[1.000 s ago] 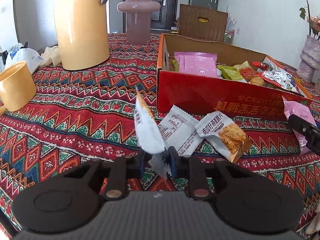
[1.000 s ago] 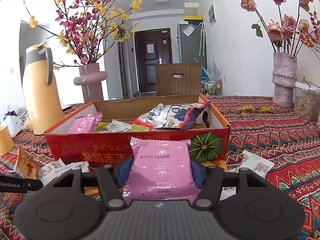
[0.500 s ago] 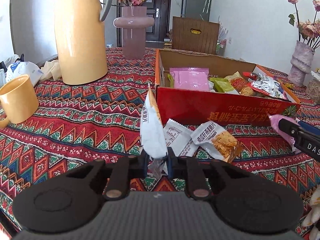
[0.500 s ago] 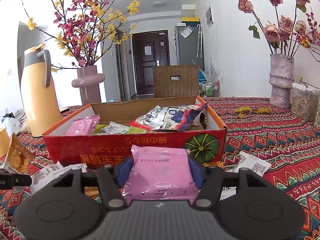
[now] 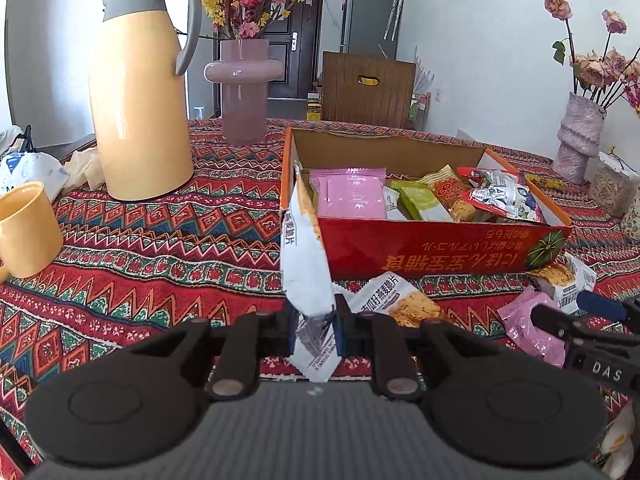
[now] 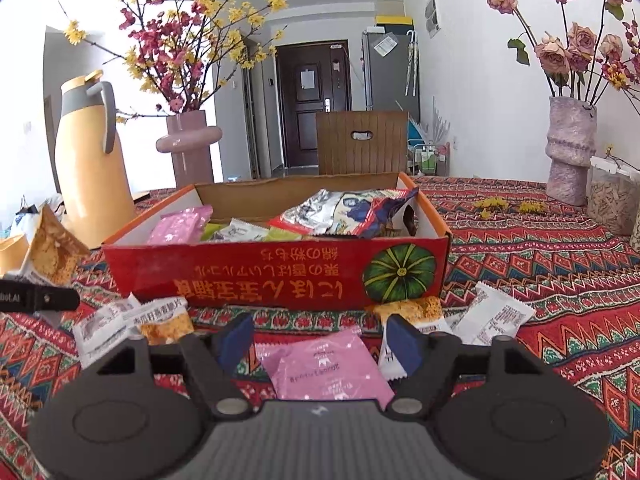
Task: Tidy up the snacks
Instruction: 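Carry both packets over the box and open both grippers to drop them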
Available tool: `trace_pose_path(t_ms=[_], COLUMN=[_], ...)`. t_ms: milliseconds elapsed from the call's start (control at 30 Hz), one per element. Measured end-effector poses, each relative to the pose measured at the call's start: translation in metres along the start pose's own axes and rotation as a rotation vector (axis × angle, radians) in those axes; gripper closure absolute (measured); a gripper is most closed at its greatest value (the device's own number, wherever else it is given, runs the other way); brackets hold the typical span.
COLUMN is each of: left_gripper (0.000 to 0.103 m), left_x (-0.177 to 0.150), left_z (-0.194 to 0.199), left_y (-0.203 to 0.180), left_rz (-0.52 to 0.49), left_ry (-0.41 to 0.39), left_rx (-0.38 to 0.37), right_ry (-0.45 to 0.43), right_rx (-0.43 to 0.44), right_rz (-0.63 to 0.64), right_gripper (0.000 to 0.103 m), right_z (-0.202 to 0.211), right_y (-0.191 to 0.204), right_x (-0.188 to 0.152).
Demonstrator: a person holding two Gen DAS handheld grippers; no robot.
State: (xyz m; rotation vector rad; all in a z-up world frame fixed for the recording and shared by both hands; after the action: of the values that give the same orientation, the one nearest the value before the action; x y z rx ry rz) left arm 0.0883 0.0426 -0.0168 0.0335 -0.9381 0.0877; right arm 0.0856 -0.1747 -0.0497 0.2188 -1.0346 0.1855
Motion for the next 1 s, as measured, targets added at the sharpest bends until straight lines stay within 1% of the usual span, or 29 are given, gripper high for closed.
trace_pose_path(t_ms=[67,133,267,400,433,467,500,567,700,867,1000], left_gripper=[0.085,0.085,0.085,0.085,0.085,0.085,0.085,0.085,0.085,0.085,0.085], left_x=[0.0,0.002,0.005,0.009,0.009,0.01,0.011,0.013,0.021,0.035,0.047], left_z=[0.001,0.002,0.004,0.006,0.007,0.007,0.007,0.008,0.009,0.006,0.001], left_y=[0.0,0.0,-0.002,-0.003,-0.004,-0.004,-0.004,-0.006,-0.009,-0.015,-0.021], left_rz=[-0.005,-0.008,-0.011,-0.014,-0.016,-0.017,-0.019,-0.023,-0.036,-0.047,-0.06], left_ry=[0.0,-0.003,-0.006,-0.007,-0.007,-0.007,-0.007,-0.009,-0.023,-0.044,-0.059], left_rx=[-0.004,-0.009,-0.02,-0.026,-0.029,-0.031,-0.034,-0.04,-0.053,-0.065,-0.069], right_ry=[0.052,0.072,0.091,0.157,0.169,0.173,0.177,0.165,0.116,0.042,-0.007], right_rx=[0.008,-0.011,-0.001,0.009,0.01,0.017,0.02,0.014,0.033,0.046,0.053], right_rz=[0.023,0.055,0.048,0.073,0.075,0.075,0.081,0.094,0.085,0.076,0.075], right_gripper=[0.031,0.031,0.032,0.032,0.035,0.042,0.043,0.043,0.043,0.043,0.043], right_z=[0.0,-0.002,-0.009,-0.028,-0.032,-0.032,-0.031,-0.027,-0.01,0.002,0.002], right_y=[-0.001,0.0,-0.002,0.001,0.001,0.001,0.002,0.005,0.007,0.008,0.009], right_x=[-0.008,-0.013,-0.008,-0.004,-0.004,-0.003,-0.002,-0.001,0.009,0.033,0.054])
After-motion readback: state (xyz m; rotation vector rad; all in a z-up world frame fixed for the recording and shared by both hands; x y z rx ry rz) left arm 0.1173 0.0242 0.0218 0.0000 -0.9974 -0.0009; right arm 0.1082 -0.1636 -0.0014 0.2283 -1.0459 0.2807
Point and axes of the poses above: each gripper's, at about its wrist camera, not at the fingertips, and z roughly against the way its jaws point, y to its left, x to its top, the point moved 2 cm from there along -z, roughly the way its jaws point, and after that the axes turned 3 degrees about -z, right-handed, at the moved point
